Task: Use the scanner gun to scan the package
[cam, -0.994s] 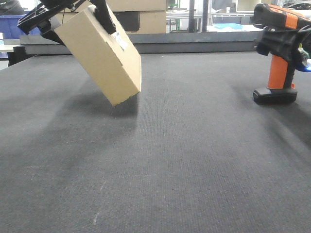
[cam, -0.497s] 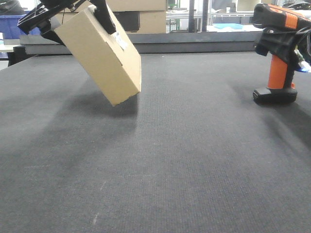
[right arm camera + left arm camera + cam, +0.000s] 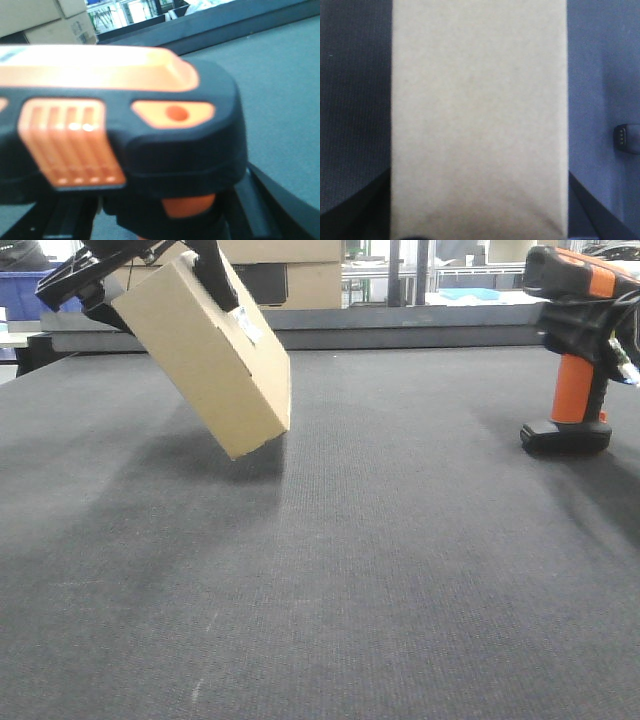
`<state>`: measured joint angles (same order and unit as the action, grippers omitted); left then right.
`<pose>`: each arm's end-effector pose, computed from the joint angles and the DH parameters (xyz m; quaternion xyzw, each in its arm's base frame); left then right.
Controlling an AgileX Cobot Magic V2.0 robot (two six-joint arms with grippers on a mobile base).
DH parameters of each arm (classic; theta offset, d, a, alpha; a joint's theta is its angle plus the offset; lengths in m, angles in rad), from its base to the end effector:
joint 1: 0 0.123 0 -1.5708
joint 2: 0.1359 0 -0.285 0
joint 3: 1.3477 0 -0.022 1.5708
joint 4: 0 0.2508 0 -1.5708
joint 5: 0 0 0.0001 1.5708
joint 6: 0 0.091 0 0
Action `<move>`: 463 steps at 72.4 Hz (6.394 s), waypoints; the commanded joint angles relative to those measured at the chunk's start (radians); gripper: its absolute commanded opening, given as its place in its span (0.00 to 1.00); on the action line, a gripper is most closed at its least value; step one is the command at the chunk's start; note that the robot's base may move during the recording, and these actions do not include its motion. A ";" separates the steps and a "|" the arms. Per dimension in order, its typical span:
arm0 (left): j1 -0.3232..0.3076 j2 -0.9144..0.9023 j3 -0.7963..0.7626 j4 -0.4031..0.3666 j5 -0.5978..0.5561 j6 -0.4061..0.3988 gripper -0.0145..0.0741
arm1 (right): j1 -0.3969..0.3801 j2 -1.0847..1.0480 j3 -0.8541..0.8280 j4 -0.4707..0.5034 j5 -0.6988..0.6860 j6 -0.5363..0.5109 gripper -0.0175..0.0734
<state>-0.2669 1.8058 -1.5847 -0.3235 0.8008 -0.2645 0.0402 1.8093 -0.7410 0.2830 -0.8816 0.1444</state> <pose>0.3893 -0.1280 0.3070 -0.0692 0.9375 -0.2208 0.2598 0.3507 -0.0055 0.1814 0.1776 0.7257 0.0408 0.6634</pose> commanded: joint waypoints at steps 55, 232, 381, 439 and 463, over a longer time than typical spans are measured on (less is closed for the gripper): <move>-0.006 -0.009 -0.003 -0.008 0.034 -0.006 0.04 | 0.002 -0.132 -0.007 -0.030 -0.042 -0.599 0.01; -0.006 -0.009 -0.003 -0.008 0.050 -0.006 0.04 | 0.002 -0.037 0.056 -0.086 -0.068 -0.100 0.81; 0.238 -0.009 -0.083 0.410 0.224 0.176 0.75 | 0.002 -0.429 0.417 -0.093 -0.038 -0.100 0.81; 0.185 -0.464 0.249 0.395 -0.053 0.099 0.04 | 0.002 -0.666 0.417 -0.093 0.172 -0.100 0.81; 0.180 -0.766 0.751 0.343 -0.627 0.097 0.04 | 0.002 -0.837 0.417 -0.093 0.463 -0.100 0.58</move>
<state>-0.0802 1.1033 -0.9206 0.0484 0.3161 -0.1599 0.0419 1.0117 -0.3294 0.1969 -0.4684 0.0451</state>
